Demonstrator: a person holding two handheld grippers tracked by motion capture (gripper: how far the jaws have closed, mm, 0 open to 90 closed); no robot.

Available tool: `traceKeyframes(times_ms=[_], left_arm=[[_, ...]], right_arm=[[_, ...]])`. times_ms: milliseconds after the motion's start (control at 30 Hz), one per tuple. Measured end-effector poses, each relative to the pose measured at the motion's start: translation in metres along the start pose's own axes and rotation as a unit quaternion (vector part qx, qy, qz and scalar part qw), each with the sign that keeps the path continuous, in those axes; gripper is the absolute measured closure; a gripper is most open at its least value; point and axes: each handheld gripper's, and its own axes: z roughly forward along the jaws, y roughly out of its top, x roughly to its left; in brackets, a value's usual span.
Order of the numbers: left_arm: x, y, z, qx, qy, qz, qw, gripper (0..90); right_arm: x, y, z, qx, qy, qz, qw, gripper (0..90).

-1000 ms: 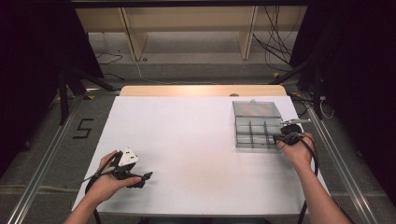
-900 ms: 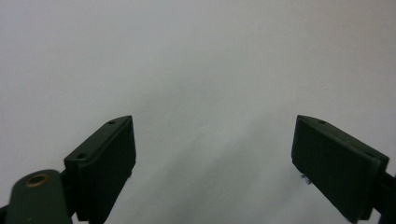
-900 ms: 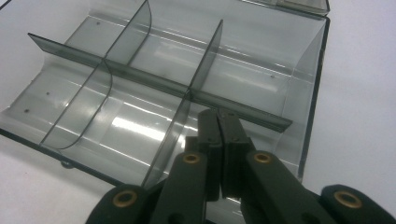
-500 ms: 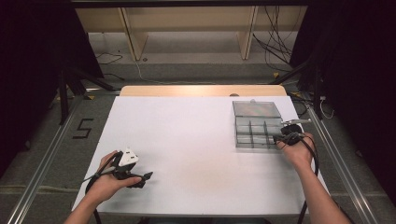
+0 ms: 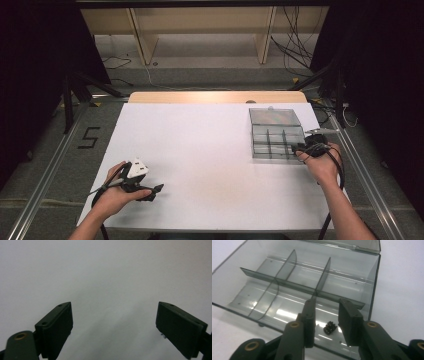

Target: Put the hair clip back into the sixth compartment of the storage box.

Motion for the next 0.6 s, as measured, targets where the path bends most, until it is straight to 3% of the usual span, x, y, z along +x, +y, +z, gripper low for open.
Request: traceKeyframes(times_ms=[167,400,600], left_arm=[[0.000,0.000,0.000,-0.001,0.000,0.000,1.0000,14.1],[-0.001,0.000,0.000,0.000,0.000,-0.001,1.0000,14.3],[-0.001,0.000,0.000,0.000,0.000,-0.003,1.0000,14.4]], right_arm=[[0.005,-0.005,-0.008,-0.023,0.036,-0.007,0.9991,57.7],[0.013,-0.014,-0.020,-0.061,0.069,-0.026,0.9954,43.7],[0.024,-0.025,-0.029,-0.081,0.093,-0.043,0.9914,39.3]])
